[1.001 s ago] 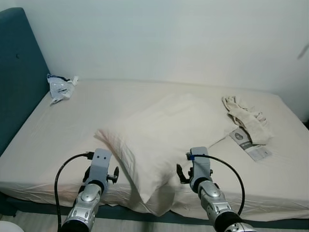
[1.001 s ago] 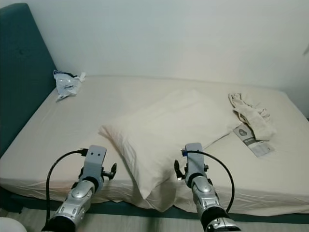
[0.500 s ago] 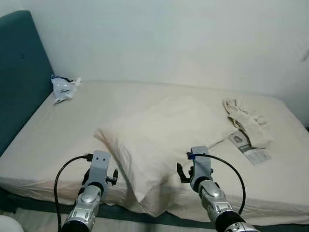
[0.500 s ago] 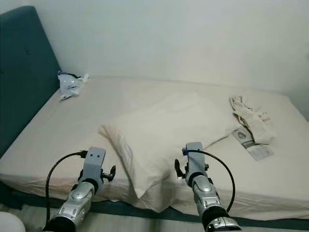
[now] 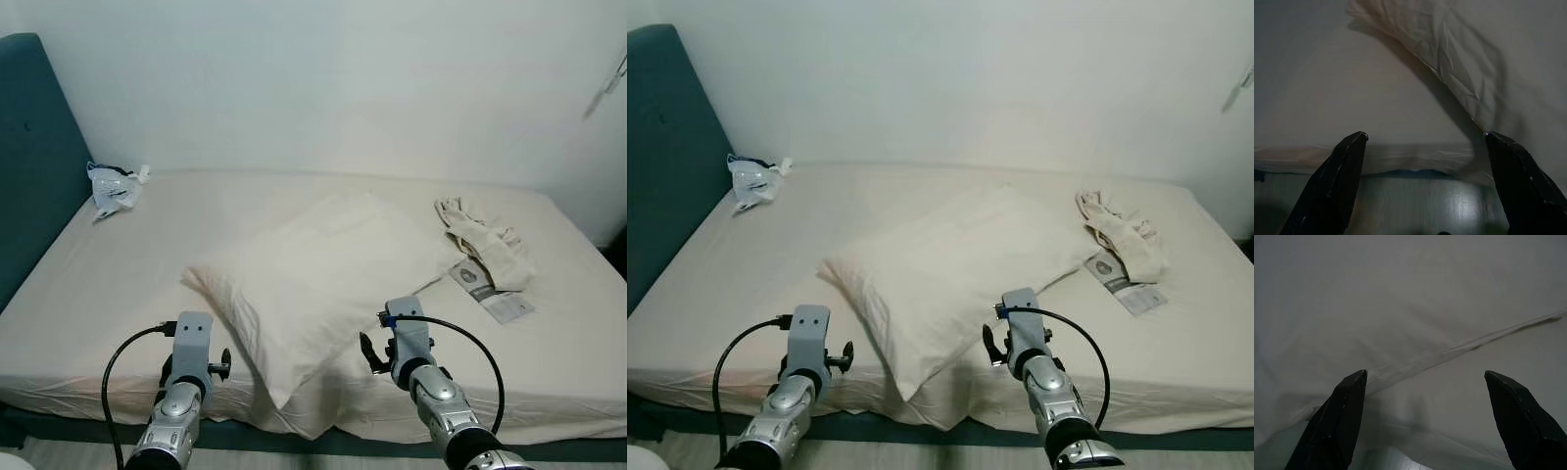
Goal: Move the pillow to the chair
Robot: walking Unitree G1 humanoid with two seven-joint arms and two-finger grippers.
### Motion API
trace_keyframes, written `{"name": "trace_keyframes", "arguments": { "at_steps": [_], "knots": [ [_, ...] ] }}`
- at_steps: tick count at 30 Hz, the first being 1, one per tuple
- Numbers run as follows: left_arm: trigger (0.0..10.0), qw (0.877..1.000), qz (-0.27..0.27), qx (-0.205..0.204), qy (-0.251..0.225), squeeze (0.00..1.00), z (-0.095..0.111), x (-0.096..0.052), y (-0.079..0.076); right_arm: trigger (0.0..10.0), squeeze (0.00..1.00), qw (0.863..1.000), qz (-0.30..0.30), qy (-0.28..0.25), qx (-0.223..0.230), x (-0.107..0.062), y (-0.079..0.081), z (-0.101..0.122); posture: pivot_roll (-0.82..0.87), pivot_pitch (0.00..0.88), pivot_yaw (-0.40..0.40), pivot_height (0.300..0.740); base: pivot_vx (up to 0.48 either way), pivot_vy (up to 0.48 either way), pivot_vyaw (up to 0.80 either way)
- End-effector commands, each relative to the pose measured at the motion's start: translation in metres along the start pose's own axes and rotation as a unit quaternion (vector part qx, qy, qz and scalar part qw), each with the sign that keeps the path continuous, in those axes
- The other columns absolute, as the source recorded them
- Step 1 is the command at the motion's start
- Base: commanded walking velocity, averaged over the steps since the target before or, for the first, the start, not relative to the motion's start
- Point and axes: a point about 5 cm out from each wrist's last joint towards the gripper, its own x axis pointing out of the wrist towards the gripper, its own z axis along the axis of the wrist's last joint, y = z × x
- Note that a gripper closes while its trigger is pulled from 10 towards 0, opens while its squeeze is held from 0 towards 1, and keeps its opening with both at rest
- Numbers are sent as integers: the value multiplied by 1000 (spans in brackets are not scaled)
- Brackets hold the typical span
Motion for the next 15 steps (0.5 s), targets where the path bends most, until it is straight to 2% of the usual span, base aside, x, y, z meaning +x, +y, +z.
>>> {"name": "trace_keyframes", "arguments": {
  "at_steps": [1,2,6,9,12,13,15],
  "knots": [
    [10000,1000,-5,12,13,0,-4,0,0,10000,0,1000,-4,25,12,0,3,-7,24,80,-52,740,0,0,0],
    [10000,1000,-4,4,13,0,-3,1,2,10000,0,999,-6,38,24,1,7,-8,29,92,-72,740,0,0,0],
    [10000,1000,-15,-4,-16,0,11,4,5,10000,0,999,36,19,-6,7,23,5,66,101,-87,740,0,0,0],
    [10000,999,-41,-11,-34,0,14,3,2,10000,0,999,42,15,-17,6,24,4,63,87,-83,740,0,0,0],
    [10000,993,-91,-27,-74,0,20,-3,-8,10000,0,998,66,-15,8,3,23,6,65,29,-49,740,0,0,0],
    [10000,993,-91,-27,-74,0,20,-3,-8,10000,0,998,66,-15,8,3,23,6,65,29,-49,740,0,0,0],
    [10000,979,-145,-88,-116,0,22,-12,-21,10000,0,992,106,-61,43,-1,22,14,61,23,-47,740,0,0,0]
  ]
}}
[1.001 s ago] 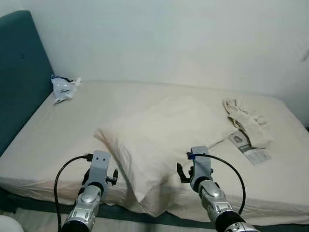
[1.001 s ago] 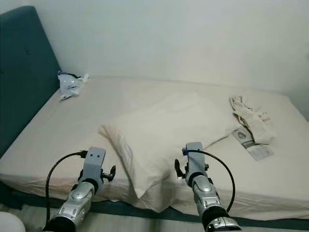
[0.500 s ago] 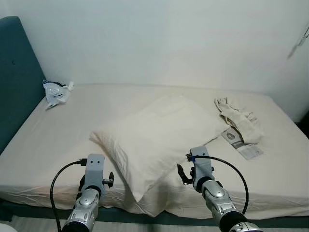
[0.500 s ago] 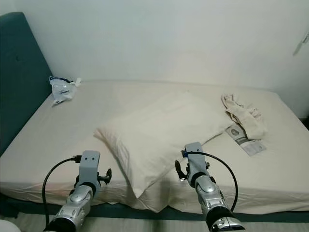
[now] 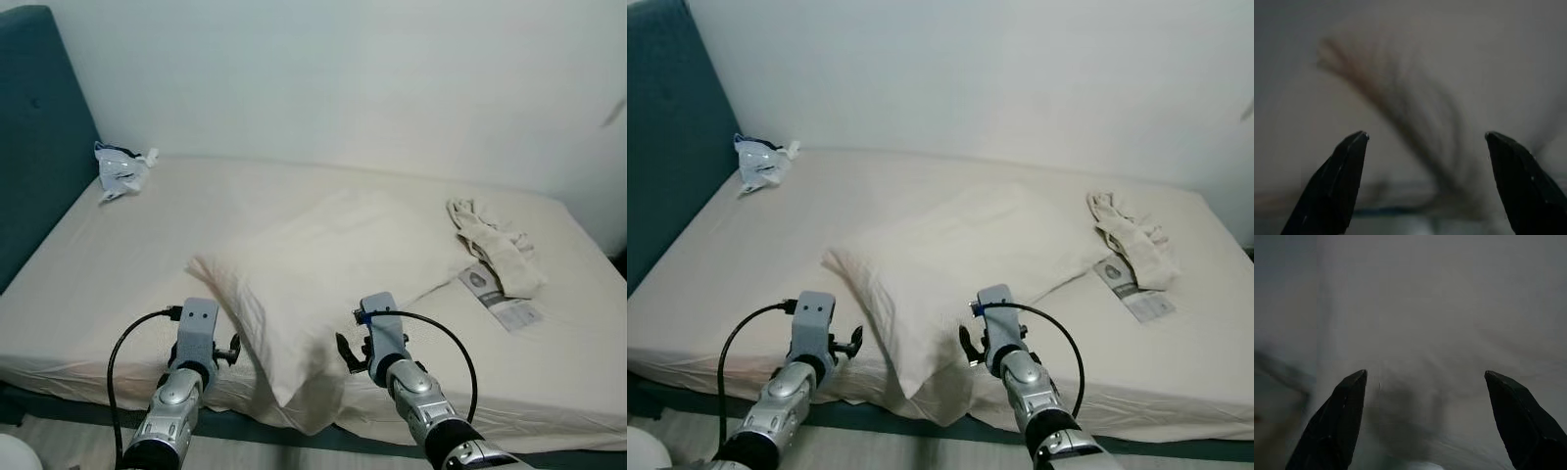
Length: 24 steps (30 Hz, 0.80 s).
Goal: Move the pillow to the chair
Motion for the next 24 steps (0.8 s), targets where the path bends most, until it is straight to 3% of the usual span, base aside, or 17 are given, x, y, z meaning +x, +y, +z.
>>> {"name": "trace_keyframes", "arguments": {
  "at_steps": [1,2,3,4,5,7,8,10,12,16,17,18,19,20,21,22,24],
  "knots": [
    [10000,999,-28,-28,-19,0,-1,-3,-9,10000,0,999,15,-32,17,-2,-1,6,61,23,-47,740,0,0,0],
    [10000,996,-70,-45,-42,0,4,-8,-16,10000,0,996,61,-54,30,-5,1,13,59,0,-53,740,0,0,0],
    [10000,988,-110,-99,-51,0,13,-12,-16,10000,0,984,137,-77,86,-12,2,28,59,42,-52,740,0,0,0],
    [10000,988,-110,-99,-51,0,13,-12,-16,10000,0,984,137,-77,86,-12,2,28,59,42,-52,740,0,0,0],
    [10000,977,-154,-135,-53,0,21,-16,-16,10000,0,965,210,-103,121,-23,4,42,66,37,-52,740,0,0,0],
    [10000,958,-236,-151,-64,0,41,-24,-15,10000,0,922,331,-132,151,-48,7,64,83,48,-48,740,0,0,0],
    [10000,958,-236,-151,-64,0,41,-24,-15,10000,0,922,331,-132,151,-48,7,64,83,48,-48,740,0,0,0],
    [10000,939,-285,-173,-86,0,62,-31,-13,10000,0,889,401,-156,155,-71,5,80,81,74,-36,740,0,0,0],
    [10000,932,-295,-188,-97,0,68,-33,-12,10000,0,878,422,-164,157,-78,4,85,72,67,-30,740,0,0,0],
    [10000,873,-437,-190,-106,0,91,-64,-25,10000,0,839,502,-177,118,-102,20,113,34,59,-2,740,0,0,0],
    [10000,873,-437,-190,-106,0,91,-64,-25,10000,0,839,502,-177,118,-102,20,113,34,59,-2,740,0,0,0],
    [10000,859,-466,-187,-100,0,94,-71,-29,10000,0,828,520,-178,114,-109,24,119,31,61,3,740,0,0,0],
    [10000,840,-500,-189,-98,0,99,-78,-33,10000,0,805,551,-184,116,-120,28,130,37,70,4,740,0,0,0],
    [10000,840,-500,-189,-98,0,99,-78,-33,10000,0,805,551,-184,116,-120,28,130,37,70,4,740,0,0,0],
    [10000,823,-525,-195,-95,0,104,-80,-36,10000,0,789,570,-194,124,-129,28,139,44,73,-1,740,0,0,0],
    [10000,823,-525,-195,-95,0,104,-80,-36,10000,0,789,570,-194,124,-129,28,139,44,73,-1,740,0,0,0],
    [10000,810,-546,-186,-106,0,113,-84,-41,10000,0,765,592,-208,147,-136,31,147,43,72,0,740,0,0,0]
  ]
}}
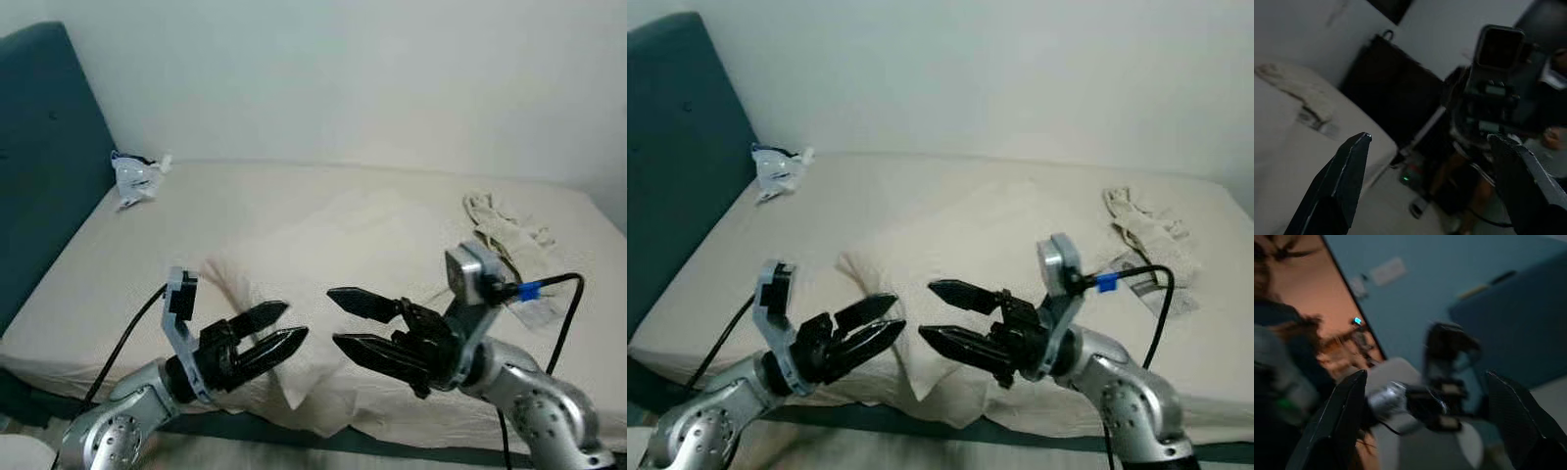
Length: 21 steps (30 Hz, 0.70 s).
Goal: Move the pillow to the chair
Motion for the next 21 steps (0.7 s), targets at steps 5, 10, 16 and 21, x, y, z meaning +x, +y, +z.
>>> {"name": "trace_keyframes", "arguments": {
  "at_steps": [5,10,16,21],
  "knots": [
    [10000,999,-37,1,-40,0,17,10,-11,10000,0,997,55,-44,22,6,12,13,49,65,-3,740,0,0,0],
    [10000,994,-61,-20,-88,0,30,16,-18,10000,0,992,95,-80,36,9,18,23,52,56,-5,740,0,0,0],
    [10000,980,-119,-38,-156,0,49,29,-31,10000,0,979,151,-122,61,23,21,37,51,44,4,740,0,0,0],
    [10000,980,-137,-49,-137,0,45,36,-35,10000,0,979,165,-90,73,33,20,33,46,34,2,740,0,0,0]
  ]
}}
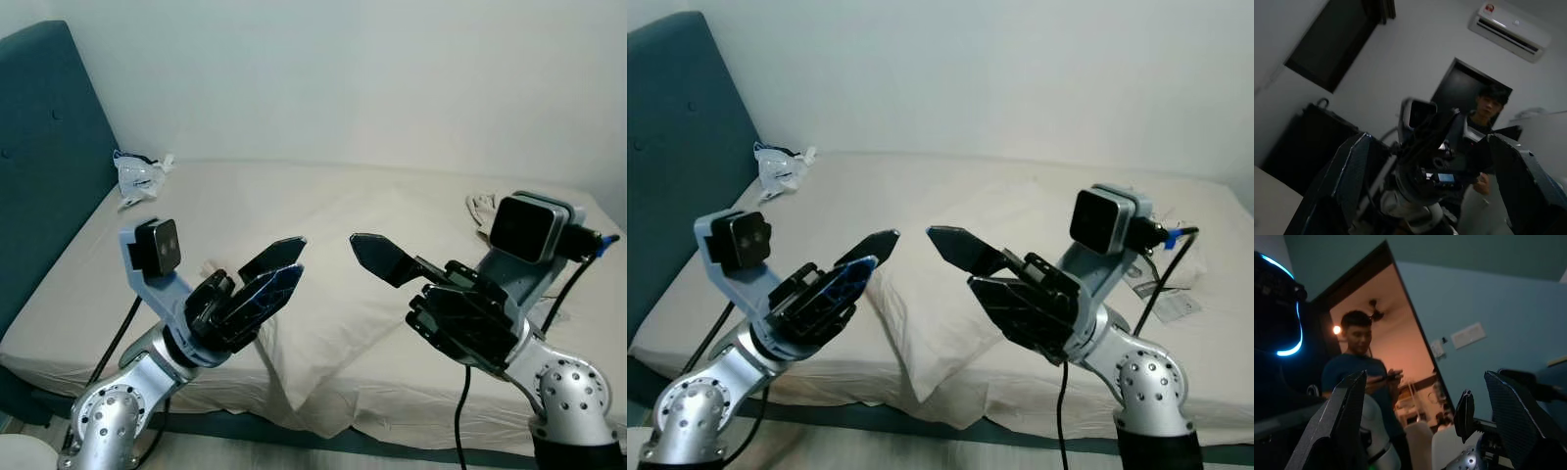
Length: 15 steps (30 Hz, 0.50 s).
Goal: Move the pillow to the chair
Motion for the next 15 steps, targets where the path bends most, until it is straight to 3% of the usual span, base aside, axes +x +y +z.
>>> {"name": "trace_keyframes", "arguments": {
  "at_steps": [1,3,4,6,10,15],
  "knots": [
    [10000,1000,-1,-9,24,0,-6,1,0,10000,0,999,-6,27,18,1,-5,-9,46,34,2,740,0,0,0],
    [10000,999,1,-20,33,0,-10,-1,2,10000,0,999,-18,38,23,0,-9,-13,45,35,0,740,0,0,0],
    [10000,998,5,-49,47,0,-17,-7,8,10000,0,997,-64,29,21,-9,-24,-16,50,37,-22,740,0,0,0],
    [10000,996,7,-62,59,0,-20,-10,11,10000,0,996,-76,18,32,-14,-29,-16,54,38,-26,740,0,0,0],
    [10000,993,2,-81,91,0,-16,-12,24,10000,0,997,-54,7,59,-14,-33,-10,53,44,-45,740,0,0,0],
    [10000,984,0,-99,145,0,-25,-17,30,10000,0,996,-46,21,74,-15,-39,-14,43,45,-39,740,0,0,0]
  ]
}}
